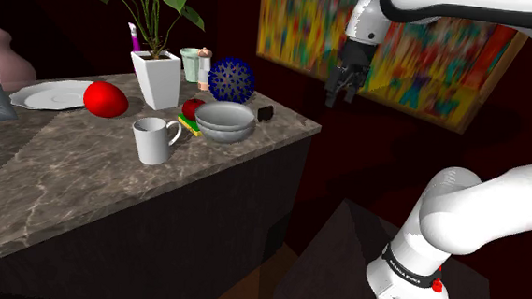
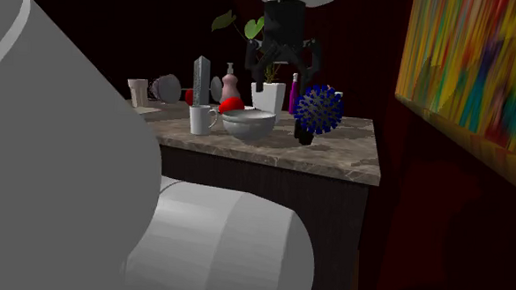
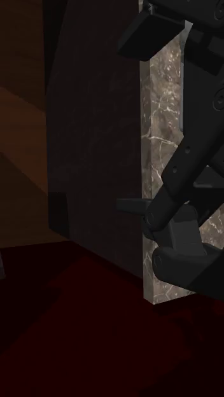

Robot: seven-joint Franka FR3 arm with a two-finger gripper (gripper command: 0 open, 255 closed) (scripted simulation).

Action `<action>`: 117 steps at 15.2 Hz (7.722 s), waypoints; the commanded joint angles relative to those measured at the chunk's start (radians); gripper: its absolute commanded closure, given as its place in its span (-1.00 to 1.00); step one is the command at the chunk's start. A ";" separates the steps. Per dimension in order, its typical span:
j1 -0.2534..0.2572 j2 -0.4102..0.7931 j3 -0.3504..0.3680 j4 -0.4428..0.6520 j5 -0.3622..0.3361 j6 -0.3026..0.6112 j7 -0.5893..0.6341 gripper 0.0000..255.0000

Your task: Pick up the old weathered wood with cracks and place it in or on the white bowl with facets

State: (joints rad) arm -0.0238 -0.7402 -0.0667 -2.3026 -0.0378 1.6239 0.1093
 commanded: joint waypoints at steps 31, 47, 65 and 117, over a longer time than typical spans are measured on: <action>-0.013 0.887 -0.032 0.482 0.116 0.371 0.101 -1.00; -0.013 0.887 -0.032 0.482 0.116 0.371 0.101 1.00; -0.001 0.805 -0.051 0.272 -0.017 0.537 0.289 -1.00; 0.026 0.765 -0.026 0.705 -0.017 0.061 0.316 1.00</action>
State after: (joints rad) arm -0.0074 0.0245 -0.1018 -1.6024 -0.0532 1.6907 0.4070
